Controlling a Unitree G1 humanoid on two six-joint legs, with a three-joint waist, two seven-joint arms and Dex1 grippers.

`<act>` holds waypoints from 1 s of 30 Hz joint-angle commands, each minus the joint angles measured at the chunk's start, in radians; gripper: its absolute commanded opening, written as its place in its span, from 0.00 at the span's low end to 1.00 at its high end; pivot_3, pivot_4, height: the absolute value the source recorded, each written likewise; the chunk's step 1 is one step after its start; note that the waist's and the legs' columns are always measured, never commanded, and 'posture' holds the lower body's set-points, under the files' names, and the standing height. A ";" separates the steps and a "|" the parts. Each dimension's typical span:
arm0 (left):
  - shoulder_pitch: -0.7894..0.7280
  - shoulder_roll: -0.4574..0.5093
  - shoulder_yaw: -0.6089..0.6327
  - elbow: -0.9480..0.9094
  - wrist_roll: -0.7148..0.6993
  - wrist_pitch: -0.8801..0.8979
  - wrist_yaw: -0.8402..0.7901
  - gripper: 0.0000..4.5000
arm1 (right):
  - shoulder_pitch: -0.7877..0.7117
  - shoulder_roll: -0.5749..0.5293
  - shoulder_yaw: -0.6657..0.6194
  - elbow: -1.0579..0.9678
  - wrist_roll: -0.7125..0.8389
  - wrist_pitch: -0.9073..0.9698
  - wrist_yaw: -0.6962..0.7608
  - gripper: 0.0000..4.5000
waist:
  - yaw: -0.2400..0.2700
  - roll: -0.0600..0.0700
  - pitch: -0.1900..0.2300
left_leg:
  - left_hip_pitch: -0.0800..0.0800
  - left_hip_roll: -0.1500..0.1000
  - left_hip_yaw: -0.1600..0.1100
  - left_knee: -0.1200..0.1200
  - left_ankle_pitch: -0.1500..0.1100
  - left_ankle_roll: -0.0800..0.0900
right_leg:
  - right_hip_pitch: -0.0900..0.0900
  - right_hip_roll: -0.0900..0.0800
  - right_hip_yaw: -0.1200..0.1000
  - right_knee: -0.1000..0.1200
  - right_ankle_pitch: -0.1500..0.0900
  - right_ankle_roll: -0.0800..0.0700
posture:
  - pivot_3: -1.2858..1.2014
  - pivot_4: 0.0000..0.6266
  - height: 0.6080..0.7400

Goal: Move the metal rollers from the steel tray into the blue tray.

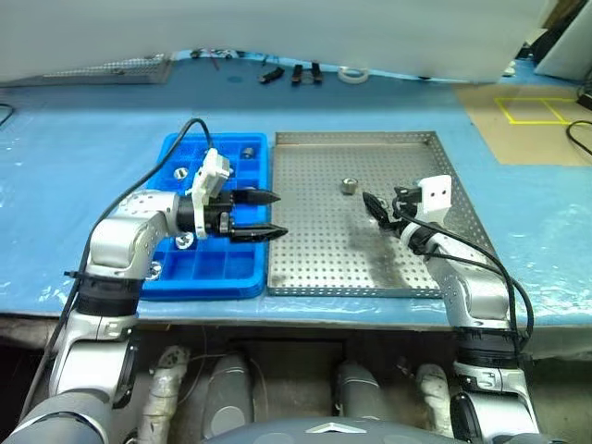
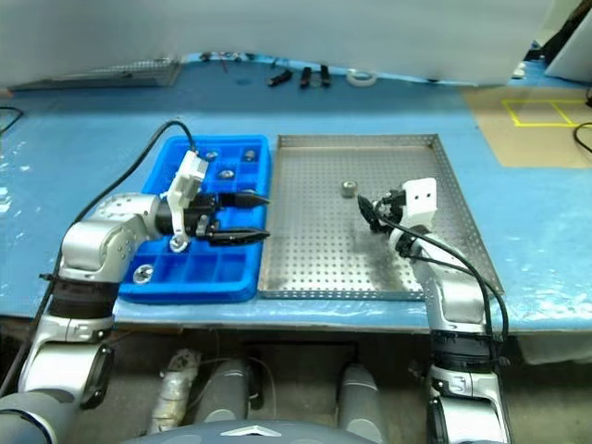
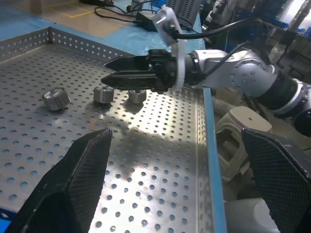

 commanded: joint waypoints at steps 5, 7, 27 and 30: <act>-0.010 0.000 -0.036 -0.059 -0.015 -0.071 0.058 0.99 | 0.029 -0.067 -0.082 -0.079 0.051 -0.016 0.023 0.89 | 0.007 0.000 0.000 | 0.002 0.000 0.000 -0.001 0.003 -0.005 | -0.004 0.001 0.001 0.008 0.000 0.001 | 0.47 0.24 1.00; -0.017 -0.001 -0.056 -0.041 0.010 -0.116 0.074 0.99 | 0.046 -0.077 -0.096 -0.115 0.069 -0.004 0.029 0.89 | 0.007 0.000 0.000 | 0.002 0.001 0.000 -0.002 0.004 -0.006 | -0.007 0.002 0.002 0.012 -0.002 0.003 | 0.47 0.24 1.00; -0.078 0.000 -0.153 0.096 0.118 -0.329 0.035 0.99 | 0.131 -0.092 -0.048 0.075 -0.007 -0.088 0.032 0.89 | -0.019 -0.001 0.000 | 0.003 0.007 0.000 -0.002 0.007 -0.011 | -0.009 0.009 0.004 0.014 -0.002 0.003 | 0.45 0.24 1.00; -0.075 0.002 -0.153 0.094 0.118 -0.327 0.037 1.00 | 0.139 -0.092 -0.036 0.078 -0.027 -0.105 0.030 0.85 | -0.018 -0.001 0.000 | 0.005 0.008 0.000 -0.003 0.007 -0.011 | -0.008 0.010 0.004 0.015 -0.001 0.003 | 0.45 0.24 1.00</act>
